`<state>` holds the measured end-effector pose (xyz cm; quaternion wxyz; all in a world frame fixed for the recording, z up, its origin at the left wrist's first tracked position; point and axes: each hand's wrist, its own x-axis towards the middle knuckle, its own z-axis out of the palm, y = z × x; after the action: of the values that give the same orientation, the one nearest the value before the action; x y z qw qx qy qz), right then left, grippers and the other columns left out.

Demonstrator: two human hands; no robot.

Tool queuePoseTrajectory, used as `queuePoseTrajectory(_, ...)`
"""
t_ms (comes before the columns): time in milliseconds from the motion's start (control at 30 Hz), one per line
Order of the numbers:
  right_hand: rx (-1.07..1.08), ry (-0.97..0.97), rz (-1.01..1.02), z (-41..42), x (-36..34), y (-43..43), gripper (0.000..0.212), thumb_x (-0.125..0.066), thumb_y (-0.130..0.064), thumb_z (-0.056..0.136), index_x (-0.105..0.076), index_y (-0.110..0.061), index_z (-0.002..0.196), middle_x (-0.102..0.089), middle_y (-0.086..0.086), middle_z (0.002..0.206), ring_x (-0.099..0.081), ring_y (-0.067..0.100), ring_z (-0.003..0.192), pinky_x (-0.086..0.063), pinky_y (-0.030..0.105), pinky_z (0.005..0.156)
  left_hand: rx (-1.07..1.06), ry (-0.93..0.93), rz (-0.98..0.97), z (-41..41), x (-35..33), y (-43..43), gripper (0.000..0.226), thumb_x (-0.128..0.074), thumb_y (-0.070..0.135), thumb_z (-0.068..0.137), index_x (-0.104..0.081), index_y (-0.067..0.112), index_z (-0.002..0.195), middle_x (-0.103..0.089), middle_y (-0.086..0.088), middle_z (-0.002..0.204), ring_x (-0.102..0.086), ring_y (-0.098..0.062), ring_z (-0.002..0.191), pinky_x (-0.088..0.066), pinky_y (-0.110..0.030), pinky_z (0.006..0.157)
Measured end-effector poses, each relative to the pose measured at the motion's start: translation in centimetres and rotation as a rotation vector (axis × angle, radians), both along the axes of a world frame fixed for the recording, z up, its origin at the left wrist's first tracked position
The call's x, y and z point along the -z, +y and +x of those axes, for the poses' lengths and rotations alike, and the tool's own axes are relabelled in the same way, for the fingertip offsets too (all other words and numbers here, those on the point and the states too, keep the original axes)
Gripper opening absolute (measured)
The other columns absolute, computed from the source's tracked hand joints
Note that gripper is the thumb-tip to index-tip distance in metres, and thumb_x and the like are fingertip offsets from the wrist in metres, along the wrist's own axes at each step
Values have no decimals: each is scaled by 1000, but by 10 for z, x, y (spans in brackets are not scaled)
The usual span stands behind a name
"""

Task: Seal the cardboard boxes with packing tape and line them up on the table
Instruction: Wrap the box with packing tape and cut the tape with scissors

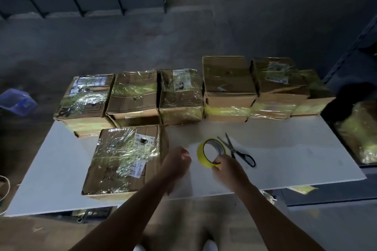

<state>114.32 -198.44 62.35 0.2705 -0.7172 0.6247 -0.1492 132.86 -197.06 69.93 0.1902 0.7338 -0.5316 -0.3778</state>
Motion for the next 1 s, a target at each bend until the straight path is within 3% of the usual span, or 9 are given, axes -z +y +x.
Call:
queuePoseTrajectory(100,-59,-144,-139,3,-9,-4,10,-69,-15,83,-67,-9,92,-66,2,94,-60,13,85,-42,21,68,-40,96,21,4,-12,-6,29,-54,35,78,-62,8,85,-62,-16,82,-58,-23,72,-56,-42,69)
queuePoseTrajectory(167,-128,-184,-220,10,-14,-10,11,-71,-15,81,-68,-10,91,-67,0,94,-63,13,87,-49,23,71,-51,175,8,8,-24,-9,37,-57,41,73,-60,5,76,-52,-15,68,-53,-21,62,-55,-45,63)
queuePoseTrajectory(233,-202,-179,-290,18,-21,-16,13,-72,-13,80,-68,-11,92,-67,-2,94,-64,13,89,-52,24,73,-63,257,8,13,-33,-10,35,-72,36,80,-61,3,80,-53,-10,70,-56,-19,65,-54,-36,61)
queuePoseTrajectory(367,-314,-128,-402,39,-44,-24,11,-66,-16,80,-68,-11,90,-66,0,94,-65,19,88,-55,31,70,-103,363,-52,34,-34,-13,23,-76,26,81,-66,11,95,-70,-3,86,-66,-14,77,-55,-26,58)
queuePoseTrajectory(467,-384,-103,-460,55,-61,-31,27,-50,-29,83,-70,-13,94,-68,0,102,-66,18,93,-57,31,72,-208,401,-90,54,-31,-19,30,-81,17,75,-64,8,99,-70,-10,91,-69,-21,80,-59,-34,67)
queuePoseTrajectory(667,-359,-245,-610,92,-85,-33,22,-54,-11,82,-57,-19,102,-62,4,112,-63,16,96,-55,23,75,-262,519,-174,111,-29,-28,39,-83,5,69,-63,7,102,-72,-11,97,-69,-26,91,-55,-39,77)
queuePoseTrajectory(800,-164,-373,-522,131,-94,-46,27,-59,-30,84,-51,-19,108,-49,-1,110,-53,2,92,-47,7,73,-224,560,-193,147,-31,-33,40,-81,2,72,-62,3,107,-72,-11,96,-69,-22,86,-55,-29,65)
queuePoseTrajectory(900,-53,-469,-282,158,-102,-57,49,-68,-30,85,-46,-20,128,-51,-10,113,-56,2,95,-48,14,74,-167,558,-215,168,-37,-36,40,-79,-3,72,-60,2,107,-71,-10,95,-71,-12,79,-54,-22,62)
queuePoseTrajectory(1000,-67,-452,-126,176,-105,-67,38,-61,-27,92,-50,-19,129,-59,-9,106,-60,11,100,-49,22,79,-106,573,-236,183,-45,-36,38,-76,-6,74,-60,5,107,-70,0,92,-69,1,74,-51,-14,59)
